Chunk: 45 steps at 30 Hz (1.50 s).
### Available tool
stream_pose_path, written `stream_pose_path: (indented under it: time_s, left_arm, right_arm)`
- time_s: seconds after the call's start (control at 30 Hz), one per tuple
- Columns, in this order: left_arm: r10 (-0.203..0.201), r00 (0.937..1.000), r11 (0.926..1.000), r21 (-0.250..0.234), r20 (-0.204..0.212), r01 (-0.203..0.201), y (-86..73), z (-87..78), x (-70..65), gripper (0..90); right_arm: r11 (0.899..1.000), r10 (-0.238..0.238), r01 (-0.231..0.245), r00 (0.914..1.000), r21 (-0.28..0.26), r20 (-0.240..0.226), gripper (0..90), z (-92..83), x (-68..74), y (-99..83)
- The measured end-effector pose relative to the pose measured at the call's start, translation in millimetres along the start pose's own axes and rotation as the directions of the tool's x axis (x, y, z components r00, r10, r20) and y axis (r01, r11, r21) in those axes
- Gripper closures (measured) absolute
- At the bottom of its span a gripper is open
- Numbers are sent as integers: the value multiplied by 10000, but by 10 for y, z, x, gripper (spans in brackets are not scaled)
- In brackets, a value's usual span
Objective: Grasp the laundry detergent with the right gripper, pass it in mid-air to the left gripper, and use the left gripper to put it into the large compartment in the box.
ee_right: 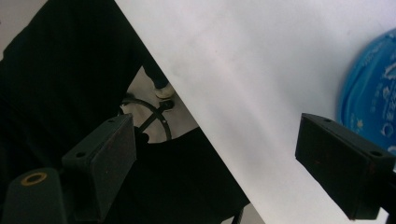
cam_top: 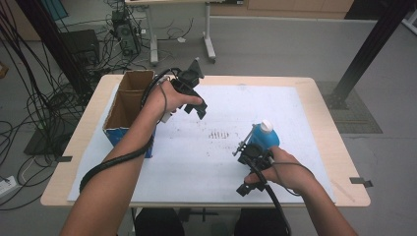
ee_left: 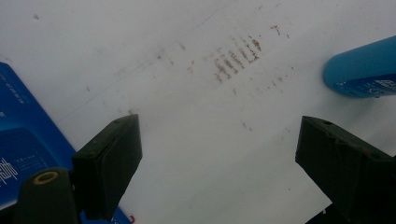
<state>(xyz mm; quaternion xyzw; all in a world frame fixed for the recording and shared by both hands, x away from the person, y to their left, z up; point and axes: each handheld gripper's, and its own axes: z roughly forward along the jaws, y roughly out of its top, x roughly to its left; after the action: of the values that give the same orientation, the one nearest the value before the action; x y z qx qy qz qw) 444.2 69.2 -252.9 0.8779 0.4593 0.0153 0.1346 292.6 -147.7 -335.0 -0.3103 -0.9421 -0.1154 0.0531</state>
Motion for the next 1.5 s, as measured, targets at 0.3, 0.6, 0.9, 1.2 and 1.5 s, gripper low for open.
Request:
stream_pose_path:
  time_s: [0.3, 0.6, 0.9, 1.2, 1.5]
  left_arm:
    - [86, 9998, 10000, 28, 184, -87, -110, 16, -17, 149]
    - [235, 9996, 9997, 58, 135, -236, -208, 27, -65, 149]
    - [178, 9995, 9998, -67, 249, -176, -316, 62, -52, 149]
    - [402, 9989, 9990, -195, 235, -397, -407, 34, -127, 148]
    - [716, 9970, 9972, -243, 306, -709, -510, 60, -229, 144]
  right_arm:
    - [9998, 210, -210, 9997, 22, 99, 121, -32, -64, -138]
    - [9992, 392, -394, 9990, 70, 200, 121, -71, -140, -272]
    - [9966, 823, -825, 9963, 70, 249, 120, -96, -255, -434]
    - [9915, 1295, -1291, 9907, -136, 421, 115, -107, -359, -572]
    - [9852, 1701, -1681, 9824, -327, 773, 110, -85, -491, -690]
